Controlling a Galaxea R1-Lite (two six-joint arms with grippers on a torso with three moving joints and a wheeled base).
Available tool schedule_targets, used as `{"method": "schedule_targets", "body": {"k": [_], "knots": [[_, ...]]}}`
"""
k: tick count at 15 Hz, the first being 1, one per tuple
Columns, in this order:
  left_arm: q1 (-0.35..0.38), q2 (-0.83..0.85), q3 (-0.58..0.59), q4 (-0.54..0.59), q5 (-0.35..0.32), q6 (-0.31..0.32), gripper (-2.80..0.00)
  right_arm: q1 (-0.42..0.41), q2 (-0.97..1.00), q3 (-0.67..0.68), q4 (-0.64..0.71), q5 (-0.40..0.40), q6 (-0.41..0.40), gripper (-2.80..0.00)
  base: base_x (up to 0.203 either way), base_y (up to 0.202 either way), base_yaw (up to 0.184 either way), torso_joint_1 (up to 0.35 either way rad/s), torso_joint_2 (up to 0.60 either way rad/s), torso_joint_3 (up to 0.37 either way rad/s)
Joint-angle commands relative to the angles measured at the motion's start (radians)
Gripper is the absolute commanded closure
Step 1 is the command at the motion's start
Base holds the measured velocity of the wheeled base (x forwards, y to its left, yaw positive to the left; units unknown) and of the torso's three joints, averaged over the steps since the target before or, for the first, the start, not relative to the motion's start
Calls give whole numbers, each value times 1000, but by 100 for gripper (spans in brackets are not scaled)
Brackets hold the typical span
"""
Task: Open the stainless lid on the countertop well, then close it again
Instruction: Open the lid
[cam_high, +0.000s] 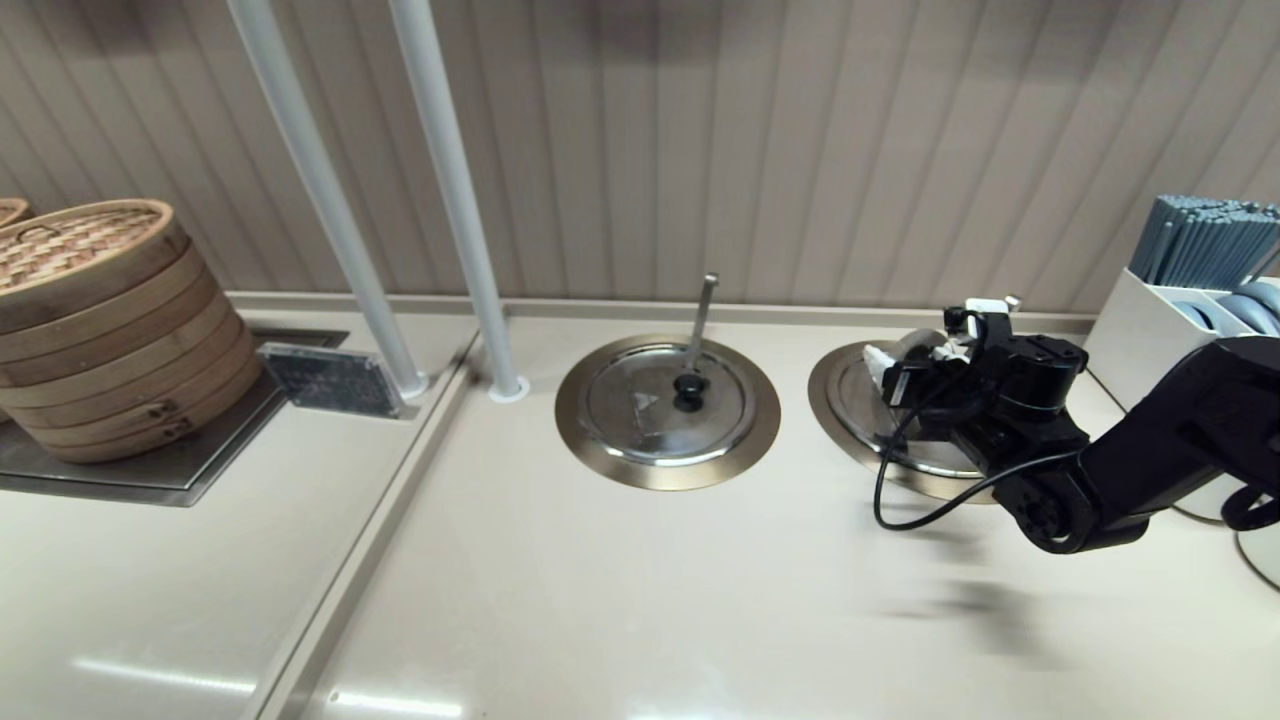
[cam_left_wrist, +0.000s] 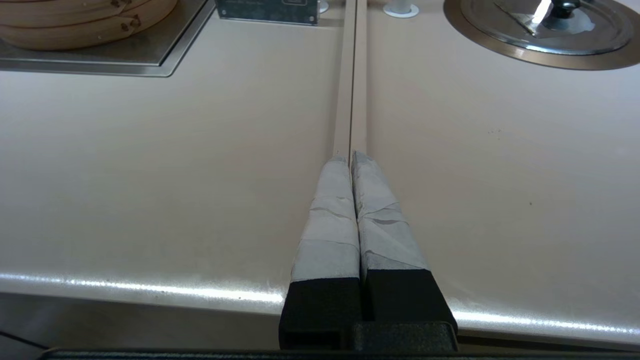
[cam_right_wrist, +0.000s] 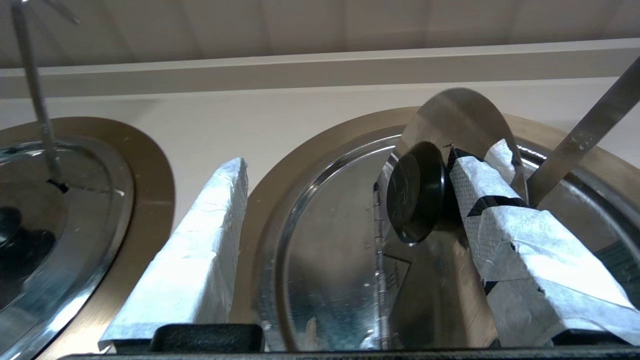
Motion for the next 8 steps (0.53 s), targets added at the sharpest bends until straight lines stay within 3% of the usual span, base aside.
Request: {"method": "schedule_targets", "body": {"k": [1, 8], "knots": [[0, 0, 0, 1, 0, 0, 0, 18, -10, 19, -4, -3, 0, -280, 0, 0, 0, 0, 0, 0], [0, 0, 0, 1, 0, 0, 0, 56, -50, 61, -26, -5, 0, -280, 0, 0, 0, 0, 0, 0]]}}
